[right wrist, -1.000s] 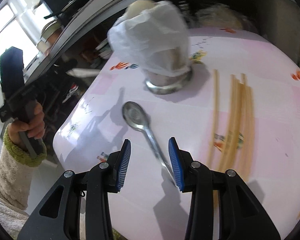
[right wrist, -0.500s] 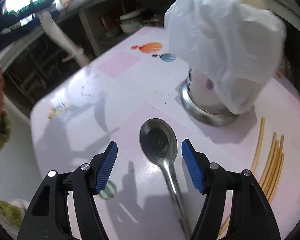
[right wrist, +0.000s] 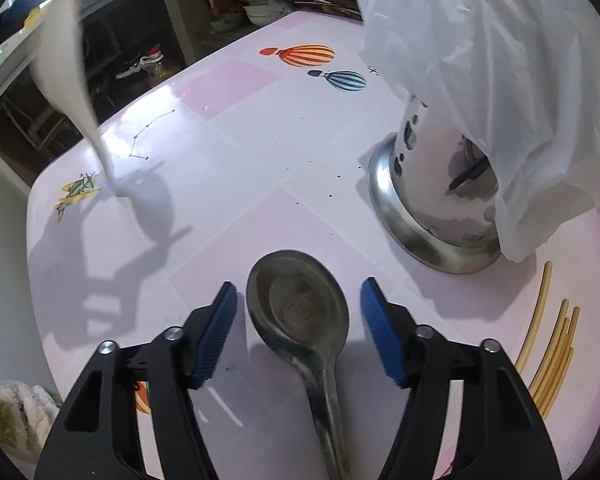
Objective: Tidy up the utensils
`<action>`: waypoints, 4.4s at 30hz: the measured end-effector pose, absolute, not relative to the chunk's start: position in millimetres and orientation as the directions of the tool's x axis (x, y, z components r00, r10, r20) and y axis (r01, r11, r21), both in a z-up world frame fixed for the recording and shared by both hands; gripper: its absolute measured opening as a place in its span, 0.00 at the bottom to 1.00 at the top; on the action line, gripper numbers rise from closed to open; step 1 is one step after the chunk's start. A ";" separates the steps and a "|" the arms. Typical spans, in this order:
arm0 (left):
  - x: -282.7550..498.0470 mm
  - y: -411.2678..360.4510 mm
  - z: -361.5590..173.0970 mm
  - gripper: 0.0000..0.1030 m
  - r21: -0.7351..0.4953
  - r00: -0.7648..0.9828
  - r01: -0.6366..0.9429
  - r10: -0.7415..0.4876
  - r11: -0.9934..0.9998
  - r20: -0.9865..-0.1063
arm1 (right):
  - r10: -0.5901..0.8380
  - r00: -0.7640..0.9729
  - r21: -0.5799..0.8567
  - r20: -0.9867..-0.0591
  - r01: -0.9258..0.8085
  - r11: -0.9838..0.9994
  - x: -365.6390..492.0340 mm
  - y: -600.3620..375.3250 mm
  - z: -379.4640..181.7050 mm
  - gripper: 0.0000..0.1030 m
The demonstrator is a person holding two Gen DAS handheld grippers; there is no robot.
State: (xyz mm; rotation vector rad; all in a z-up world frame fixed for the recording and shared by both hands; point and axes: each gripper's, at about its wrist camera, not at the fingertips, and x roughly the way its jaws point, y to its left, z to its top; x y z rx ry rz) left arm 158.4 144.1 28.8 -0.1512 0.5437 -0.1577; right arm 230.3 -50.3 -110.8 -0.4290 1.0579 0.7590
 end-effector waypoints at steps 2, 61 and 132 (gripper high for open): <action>159.3 145.8 28.5 0.58 -0.190 0.846 0.104 -0.187 0.976 -0.500 | 0.330 0.295 0.001 -0.897 -0.745 0.667 227.3 -44.7 -113.0 0.53; 289.1 48.9 -123.7 0.62 0.010 0.561 0.280 -0.155 0.960 -0.813 | 0.473 0.517 0.198 -0.713 -0.500 0.843 213.5 -176.1 -21.0 0.43; 349.6 6.6 78.6 0.62 -0.247 0.809 0.313 -0.393 0.917 -0.436 | 0.496 0.521 0.254 -0.695 -0.468 0.847 208.8 -202.8 -25.1 0.43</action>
